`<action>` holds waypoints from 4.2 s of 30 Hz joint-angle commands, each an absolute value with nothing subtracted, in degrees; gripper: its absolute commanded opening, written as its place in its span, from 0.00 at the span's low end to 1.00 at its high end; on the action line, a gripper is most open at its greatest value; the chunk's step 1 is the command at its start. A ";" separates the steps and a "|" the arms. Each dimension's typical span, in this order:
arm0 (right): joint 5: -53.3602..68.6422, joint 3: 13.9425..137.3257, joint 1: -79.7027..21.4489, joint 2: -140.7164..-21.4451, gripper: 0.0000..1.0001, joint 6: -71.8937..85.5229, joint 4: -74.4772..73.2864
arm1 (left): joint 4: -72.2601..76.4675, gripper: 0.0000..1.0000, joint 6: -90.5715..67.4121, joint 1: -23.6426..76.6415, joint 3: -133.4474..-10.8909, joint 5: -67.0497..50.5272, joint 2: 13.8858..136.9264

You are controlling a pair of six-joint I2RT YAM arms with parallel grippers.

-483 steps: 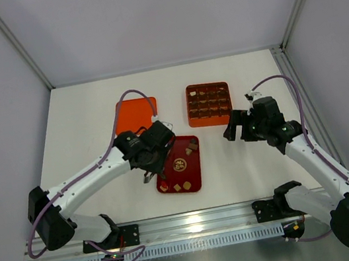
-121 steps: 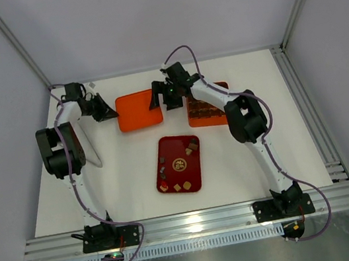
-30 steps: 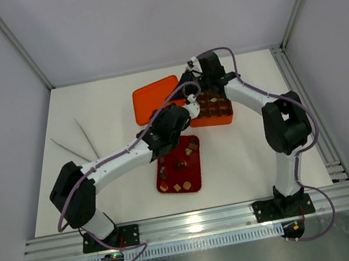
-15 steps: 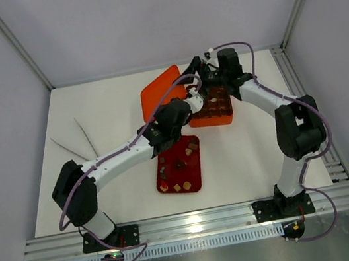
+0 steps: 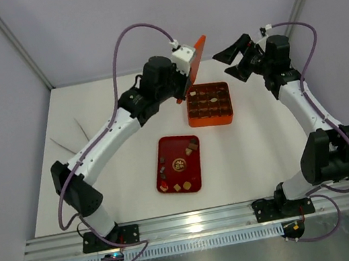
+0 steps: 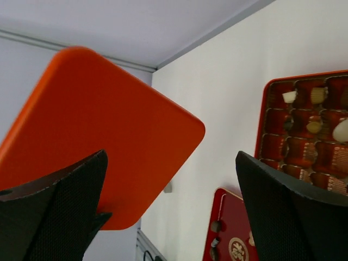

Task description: Pack the chocolate

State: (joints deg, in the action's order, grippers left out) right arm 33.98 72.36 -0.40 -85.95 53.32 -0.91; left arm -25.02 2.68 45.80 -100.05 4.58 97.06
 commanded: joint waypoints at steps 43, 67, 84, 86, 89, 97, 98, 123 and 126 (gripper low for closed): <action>15.03 68.47 0.70 -99.14 1.00 33.40 -8.09 | 22.59 0.04 -80.16 25.40 -120.42 -68.20 145.46; 15.82 68.91 -1.57 -103.18 1.00 33.92 -5.54 | 18.37 0.07 -76.64 24.70 -116.63 -70.31 148.27; 15.64 69.08 -2.46 -104.59 0.99 33.75 -5.27 | 10.64 0.47 -71.37 23.73 -117.33 -69.61 148.89; 15.64 69.08 -2.46 -104.50 0.99 33.75 -5.19 | 9.76 0.50 -71.02 23.64 -117.51 -69.61 148.62; 15.47 69.08 -2.46 -104.42 0.99 33.58 -5.19 | 7.57 0.51 -69.70 23.29 -117.51 -69.52 147.92; 15.47 68.82 -2.46 -104.33 0.99 33.49 -5.19 | 4.05 0.51 -66.89 22.24 -116.98 -69.61 145.81; 15.56 68.82 -2.46 -104.33 0.99 33.40 -5.10 | 2.91 0.52 -66.45 21.98 -116.98 -69.52 145.55; 16.79 67.94 -2.64 -104.85 0.96 33.22 -4.22 | -26.89 0.56 -47.20 21.27 -124.80 -64.34 144.06; 16.88 67.85 -2.55 -104.85 0.96 33.13 -4.13 | -27.42 0.56 -46.76 20.83 -124.63 -64.42 143.27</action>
State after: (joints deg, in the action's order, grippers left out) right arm 16.47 67.51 -2.20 -104.53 34.11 -6.85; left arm -23.79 -49.04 21.89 -123.55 -65.73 147.35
